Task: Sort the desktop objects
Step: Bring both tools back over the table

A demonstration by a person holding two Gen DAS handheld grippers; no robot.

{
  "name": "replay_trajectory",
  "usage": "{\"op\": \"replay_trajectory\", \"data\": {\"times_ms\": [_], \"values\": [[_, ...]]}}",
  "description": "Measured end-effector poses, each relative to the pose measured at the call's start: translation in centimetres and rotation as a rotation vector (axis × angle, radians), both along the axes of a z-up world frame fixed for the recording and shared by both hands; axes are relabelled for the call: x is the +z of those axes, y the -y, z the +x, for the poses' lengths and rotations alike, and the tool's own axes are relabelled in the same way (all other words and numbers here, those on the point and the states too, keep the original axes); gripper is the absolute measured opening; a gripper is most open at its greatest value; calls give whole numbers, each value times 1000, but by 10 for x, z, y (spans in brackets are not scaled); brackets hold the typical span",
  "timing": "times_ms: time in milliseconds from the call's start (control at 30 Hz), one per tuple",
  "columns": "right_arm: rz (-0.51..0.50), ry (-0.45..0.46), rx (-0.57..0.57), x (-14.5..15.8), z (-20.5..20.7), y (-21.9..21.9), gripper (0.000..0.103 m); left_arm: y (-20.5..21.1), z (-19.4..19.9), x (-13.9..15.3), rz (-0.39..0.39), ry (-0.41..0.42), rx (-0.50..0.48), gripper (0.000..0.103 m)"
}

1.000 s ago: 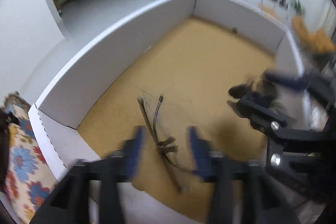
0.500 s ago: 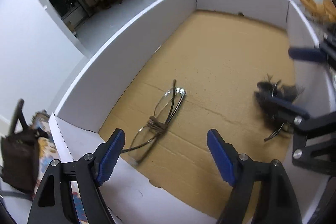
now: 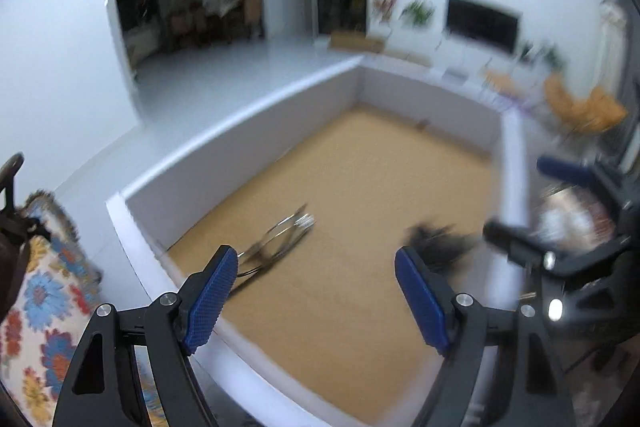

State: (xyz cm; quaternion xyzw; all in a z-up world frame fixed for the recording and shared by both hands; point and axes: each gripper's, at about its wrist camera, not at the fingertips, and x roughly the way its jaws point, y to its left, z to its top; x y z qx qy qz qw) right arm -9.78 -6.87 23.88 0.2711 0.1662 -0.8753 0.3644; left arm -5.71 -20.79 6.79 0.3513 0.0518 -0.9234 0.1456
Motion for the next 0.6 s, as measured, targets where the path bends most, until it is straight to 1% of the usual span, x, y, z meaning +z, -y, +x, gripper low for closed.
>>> {"op": "replay_trajectory", "data": {"times_ms": [33, 67, 100, 133, 167, 233, 300, 333, 400, 467, 500, 600], "values": [[-14, -16, -24, 5, 11, -24, 103, -13, 9, 10, 6, -40, -30, 88], [-14, -26, -45, 8, 18, -34, 103, -18, 13, 14, 15, -67, -59, 98], [-5, -43, -88, 7, 30, -59, 103, -32, 21, 20, 26, -98, -100, 103], [6, -54, -126, 6, 38, -77, 103, -48, 29, 24, 38, -127, -142, 103], [31, -58, -189, -1, 45, -104, 103, -60, 26, 25, 48, -138, -171, 103], [68, -35, -280, -16, 58, -143, 103, -90, 36, 22, 82, -129, -250, 103], [107, 46, -388, -42, 66, -193, 103, -125, 36, 8, 122, -81, -340, 103], [126, 92, -443, -57, 70, -216, 103, -140, 31, -4, 125, -49, -379, 103], [145, 148, -520, -76, 78, -252, 103, -176, 28, -28, 89, 27, -447, 103], [145, 194, -579, -88, 83, -279, 103, -200, 25, -55, 49, 95, -492, 103], [140, 219, -612, -95, 86, -291, 103, -208, 20, -69, 32, 128, -508, 103], [113, 261, -649, -108, 94, -307, 103, -227, 16, -92, 2, 197, -517, 103]]}}
